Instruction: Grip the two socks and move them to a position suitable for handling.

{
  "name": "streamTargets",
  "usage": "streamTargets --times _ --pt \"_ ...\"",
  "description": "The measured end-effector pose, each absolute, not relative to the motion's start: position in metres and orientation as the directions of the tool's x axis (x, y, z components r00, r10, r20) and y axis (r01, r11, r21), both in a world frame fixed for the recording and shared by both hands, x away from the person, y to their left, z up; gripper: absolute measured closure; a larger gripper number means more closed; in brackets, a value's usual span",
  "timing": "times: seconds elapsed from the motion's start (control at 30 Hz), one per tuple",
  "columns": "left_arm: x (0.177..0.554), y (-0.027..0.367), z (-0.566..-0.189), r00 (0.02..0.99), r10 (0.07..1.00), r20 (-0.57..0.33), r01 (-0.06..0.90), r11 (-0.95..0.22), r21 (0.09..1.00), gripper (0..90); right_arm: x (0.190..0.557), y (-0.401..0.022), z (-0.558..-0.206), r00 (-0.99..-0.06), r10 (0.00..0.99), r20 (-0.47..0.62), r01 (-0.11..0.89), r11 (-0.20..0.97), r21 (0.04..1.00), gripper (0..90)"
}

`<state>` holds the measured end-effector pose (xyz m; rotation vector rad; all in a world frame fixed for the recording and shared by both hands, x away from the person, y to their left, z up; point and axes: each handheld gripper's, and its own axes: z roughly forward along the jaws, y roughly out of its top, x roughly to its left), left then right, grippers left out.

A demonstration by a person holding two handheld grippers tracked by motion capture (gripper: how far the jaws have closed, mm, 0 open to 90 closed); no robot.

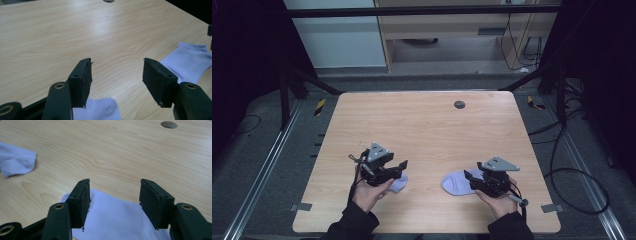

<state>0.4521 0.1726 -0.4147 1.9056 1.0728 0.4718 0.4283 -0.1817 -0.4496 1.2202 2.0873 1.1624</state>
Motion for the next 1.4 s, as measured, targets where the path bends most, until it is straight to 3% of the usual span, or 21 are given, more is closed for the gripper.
streamTargets --times 0.3,0.57,1.4 --pt "0.44 0.223 -0.422 0.483 0.875 -0.038 0.505 -0.243 0.828 40.8 0.435 -0.138 -0.443 -0.597 0.802 0.033 0.46 0.308 0.833 43.6" --pt "0.427 0.257 -0.439 0.428 0.903 -0.043 0.54 -0.217 0.813 43.4 0.442 -0.083 -0.445 -0.69 0.723 0.018 0.425 0.386 0.819 51.4" --pt "0.426 0.254 -0.487 0.456 0.89 -0.015 0.658 -0.326 0.679 52.9 0.447 0.007 -0.485 -0.792 0.609 0.049 0.417 0.48 0.772 58.8"
